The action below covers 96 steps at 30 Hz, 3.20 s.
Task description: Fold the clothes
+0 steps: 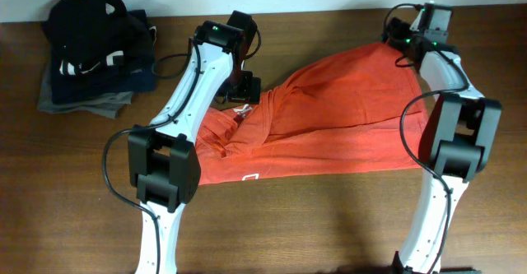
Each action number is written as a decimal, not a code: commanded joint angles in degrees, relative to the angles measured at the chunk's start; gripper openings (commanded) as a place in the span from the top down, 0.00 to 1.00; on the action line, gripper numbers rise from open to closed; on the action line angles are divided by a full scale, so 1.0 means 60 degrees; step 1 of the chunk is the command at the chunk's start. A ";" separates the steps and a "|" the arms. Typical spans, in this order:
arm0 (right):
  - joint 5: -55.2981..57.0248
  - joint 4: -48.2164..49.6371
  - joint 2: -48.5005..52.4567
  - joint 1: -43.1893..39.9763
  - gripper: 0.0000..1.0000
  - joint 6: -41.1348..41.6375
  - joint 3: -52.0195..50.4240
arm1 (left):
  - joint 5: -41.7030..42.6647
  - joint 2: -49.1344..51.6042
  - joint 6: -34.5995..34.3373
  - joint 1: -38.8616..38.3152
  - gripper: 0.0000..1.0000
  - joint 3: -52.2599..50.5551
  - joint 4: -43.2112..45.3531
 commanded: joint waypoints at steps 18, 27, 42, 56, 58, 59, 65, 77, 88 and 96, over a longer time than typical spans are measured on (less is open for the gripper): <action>0.1490 -0.0444 0.0630 0.0543 0.01 -0.0790 0.0135 | 0.0069 -0.0237 -0.0095 0.0018 0.01 0.0120 0.0011; 0.1654 -0.0546 0.0739 0.0554 0.50 -0.0958 0.0135 | 0.0069 -0.0237 -0.0098 0.0018 0.01 0.0120 0.0029; 0.2255 -0.1967 0.0721 0.0506 0.96 -0.0965 0.1184 | 0.0069 -0.0237 -0.0098 0.0018 0.01 0.0120 0.0127; 0.2747 -0.6994 0.0721 0.0525 0.96 -0.0958 0.4962 | 0.0073 -0.0237 -0.0098 0.0018 0.01 0.0120 0.0120; 0.2747 -0.7788 0.0703 0.0528 0.96 -0.0958 0.5282 | 0.0073 -0.0237 -0.0095 0.0018 0.01 0.0120 0.0117; 0.2750 -0.8222 0.0703 0.0528 0.96 -0.0958 0.5439 | 0.0069 -0.0237 -0.0095 0.0018 0.01 0.0120 0.0117; 0.2878 -1.0728 0.0703 0.0525 0.96 -0.0947 0.6229 | 0.0069 -0.0237 -0.0095 0.0018 0.01 0.0120 0.0106; 0.3315 -1.4240 0.0692 0.0503 0.60 -0.0703 0.6164 | 0.0069 -0.0237 -0.0095 0.0018 0.01 0.0120 0.0120; 0.2929 -1.2477 0.0707 -0.0036 0.06 -0.0215 0.6160 | 0.0073 -0.0237 -0.0095 0.0018 0.01 0.0120 0.0040; 0.0765 -1.2247 0.0714 -0.1122 0.04 -0.1038 0.5767 | 0.0073 -0.0237 -0.0091 0.0018 0.01 0.0120 0.0058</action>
